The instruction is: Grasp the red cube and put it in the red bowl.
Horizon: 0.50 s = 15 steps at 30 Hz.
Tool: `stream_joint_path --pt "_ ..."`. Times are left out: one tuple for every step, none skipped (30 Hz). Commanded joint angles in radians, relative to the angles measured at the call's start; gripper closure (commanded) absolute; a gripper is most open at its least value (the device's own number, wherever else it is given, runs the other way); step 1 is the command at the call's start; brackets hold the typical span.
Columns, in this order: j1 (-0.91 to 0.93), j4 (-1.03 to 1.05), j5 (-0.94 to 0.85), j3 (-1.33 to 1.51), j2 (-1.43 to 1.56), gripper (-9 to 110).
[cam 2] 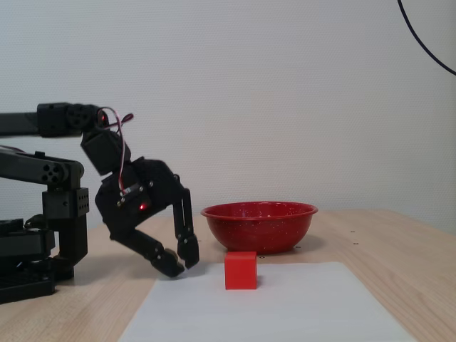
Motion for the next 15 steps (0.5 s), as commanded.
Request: stream_joint_path --pt "-0.014 0.009 0.031 -0.150 -0.037 101" --pt "-0.017 0.014 0.035 -0.172 -0.057 101" --pt "-0.020 0.020 0.038 -0.195 -0.080 101" --pt "-0.021 0.031 0.046 -0.221 -0.101 101" --pt "-0.025 0.041 0.049 -0.244 -0.123 101" --pt "-0.028 0.052 0.049 -0.272 -0.146 101" --pt "-0.031 0.064 0.052 -0.299 -0.170 101" --pt "-0.034 0.080 0.054 -0.330 -0.195 101" --pt "-0.037 0.095 0.055 -0.359 -0.218 101" --pt "-0.041 0.106 0.058 -0.385 -0.239 101" --pt "-0.046 0.112 0.061 -0.408 -0.259 101" --pt "-0.052 0.118 0.066 -0.434 -0.279 101" --pt "-0.058 0.126 0.072 -0.459 -0.301 101" --pt "-0.063 0.132 0.077 -0.482 -0.322 101" --pt "-0.067 0.138 0.077 -0.505 -0.345 100"
